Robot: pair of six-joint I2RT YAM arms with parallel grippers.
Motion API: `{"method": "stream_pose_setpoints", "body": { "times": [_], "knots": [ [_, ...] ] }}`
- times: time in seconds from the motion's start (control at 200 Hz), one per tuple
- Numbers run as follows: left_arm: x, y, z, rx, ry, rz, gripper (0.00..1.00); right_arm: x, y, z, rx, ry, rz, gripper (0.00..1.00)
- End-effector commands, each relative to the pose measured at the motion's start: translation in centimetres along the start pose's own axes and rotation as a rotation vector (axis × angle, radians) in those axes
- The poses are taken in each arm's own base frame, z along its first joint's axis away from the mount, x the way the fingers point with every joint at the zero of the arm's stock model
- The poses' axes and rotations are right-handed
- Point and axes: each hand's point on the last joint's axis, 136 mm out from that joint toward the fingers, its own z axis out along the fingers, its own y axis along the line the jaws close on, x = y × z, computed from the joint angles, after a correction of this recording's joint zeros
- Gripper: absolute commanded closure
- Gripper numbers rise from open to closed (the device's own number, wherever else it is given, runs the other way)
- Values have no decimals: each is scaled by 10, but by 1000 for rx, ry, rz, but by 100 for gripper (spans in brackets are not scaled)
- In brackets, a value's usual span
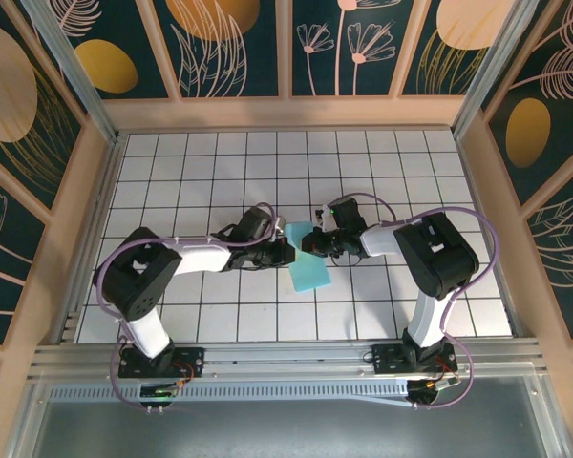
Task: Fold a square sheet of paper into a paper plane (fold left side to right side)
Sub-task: Hold the square sheet of paper at the center of the table.
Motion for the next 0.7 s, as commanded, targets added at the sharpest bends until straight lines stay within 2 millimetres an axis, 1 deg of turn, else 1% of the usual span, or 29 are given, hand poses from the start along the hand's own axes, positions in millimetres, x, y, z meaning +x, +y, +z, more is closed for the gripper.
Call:
{"method": "stream_pose_setpoints", "body": {
  "times": [0.0,0.145,0.265,0.435,0.601,0.696],
  "knots": [
    [-3,-7,10,38,20,16,100,36,-35,8,126,91,76,100],
    [-2,-3,18,40,40,1,100,35,-34,9,123,89,74,100],
    [2,7,22,9,52,-20,100,33,-32,9,117,89,72,100],
    [9,22,26,-38,70,-55,100,26,-18,8,78,77,64,100],
    [13,33,27,-80,76,-72,100,14,0,-4,52,30,40,100],
    [14,35,27,-88,80,-76,100,11,7,-12,48,9,27,100]
  ]
}}
